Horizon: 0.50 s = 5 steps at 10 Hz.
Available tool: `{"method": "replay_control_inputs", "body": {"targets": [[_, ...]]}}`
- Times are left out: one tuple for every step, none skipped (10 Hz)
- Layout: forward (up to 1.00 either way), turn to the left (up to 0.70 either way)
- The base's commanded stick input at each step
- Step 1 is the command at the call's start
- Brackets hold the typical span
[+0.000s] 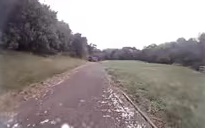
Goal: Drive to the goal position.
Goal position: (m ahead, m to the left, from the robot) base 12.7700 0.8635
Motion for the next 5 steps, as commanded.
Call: {"method": "replay_control_inputs", "body": {"targets": [[0.7, 0.0], [0.7, 0.0], [0.7, 0.0], [0.7, 0.0], [0.7, 0.0]]}}
